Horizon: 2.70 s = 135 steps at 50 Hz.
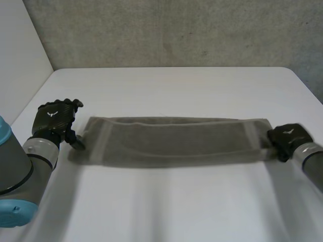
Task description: Fold the towel.
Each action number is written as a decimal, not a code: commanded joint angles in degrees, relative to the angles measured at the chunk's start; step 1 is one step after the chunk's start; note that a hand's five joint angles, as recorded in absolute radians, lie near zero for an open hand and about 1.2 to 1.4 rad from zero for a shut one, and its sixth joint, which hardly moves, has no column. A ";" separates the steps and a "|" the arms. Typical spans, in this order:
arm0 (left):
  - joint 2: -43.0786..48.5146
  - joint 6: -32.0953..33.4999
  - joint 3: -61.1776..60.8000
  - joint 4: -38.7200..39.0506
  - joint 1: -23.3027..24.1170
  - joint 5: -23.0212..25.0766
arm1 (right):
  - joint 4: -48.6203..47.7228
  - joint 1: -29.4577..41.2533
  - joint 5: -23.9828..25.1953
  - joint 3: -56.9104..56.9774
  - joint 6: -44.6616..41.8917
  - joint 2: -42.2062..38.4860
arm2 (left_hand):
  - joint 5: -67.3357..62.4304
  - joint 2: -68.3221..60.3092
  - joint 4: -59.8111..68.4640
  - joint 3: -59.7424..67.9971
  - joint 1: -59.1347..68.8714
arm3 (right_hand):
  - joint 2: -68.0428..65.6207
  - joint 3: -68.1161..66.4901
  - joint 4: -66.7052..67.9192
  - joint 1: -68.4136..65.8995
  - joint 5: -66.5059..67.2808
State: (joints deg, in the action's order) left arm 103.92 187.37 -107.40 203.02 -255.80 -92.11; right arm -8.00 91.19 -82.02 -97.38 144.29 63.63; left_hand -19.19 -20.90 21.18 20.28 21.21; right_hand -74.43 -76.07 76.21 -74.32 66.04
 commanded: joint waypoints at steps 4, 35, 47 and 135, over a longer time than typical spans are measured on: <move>0.05 -0.08 0.08 0.01 -0.31 -0.17 | 1.76 -6.55 -3.31 5.52 -8.91 6.42 | 15.78 7.48 -7.77 -6.87 -7.80 | -5.57 -3.93 3.79 -5.68 3.96; 0.32 0.28 -1.06 2.21 0.04 -0.17 | 2.20 56.38 -15.72 39.90 -10.09 -23.90 | 17.30 9.00 -9.28 -8.39 -9.32 | 64.43 66.07 -66.21 64.32 -66.04; 0.58 0.36 -1.23 2.65 0.30 -0.17 | 3.60 45.33 -15.37 23.59 -0.78 -8.55 | 17.13 8.83 -9.12 -8.22 -9.15 | 64.43 66.07 -66.21 64.32 -66.04; 16.93 -5.35 13.80 -5.18 19.29 -0.88 | 1.93 36.43 -4.38 18.72 15.49 -10.19 | 16.79 8.50 -8.78 -7.88 -8.81 | 64.43 66.07 -66.21 64.32 -66.04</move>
State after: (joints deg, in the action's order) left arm 117.43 181.62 -93.55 199.00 -237.29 -92.95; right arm -6.09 127.90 -86.37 -80.42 159.38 58.00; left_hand -13.93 -15.78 16.47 15.45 16.35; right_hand -13.95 -13.72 14.45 -13.06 3.73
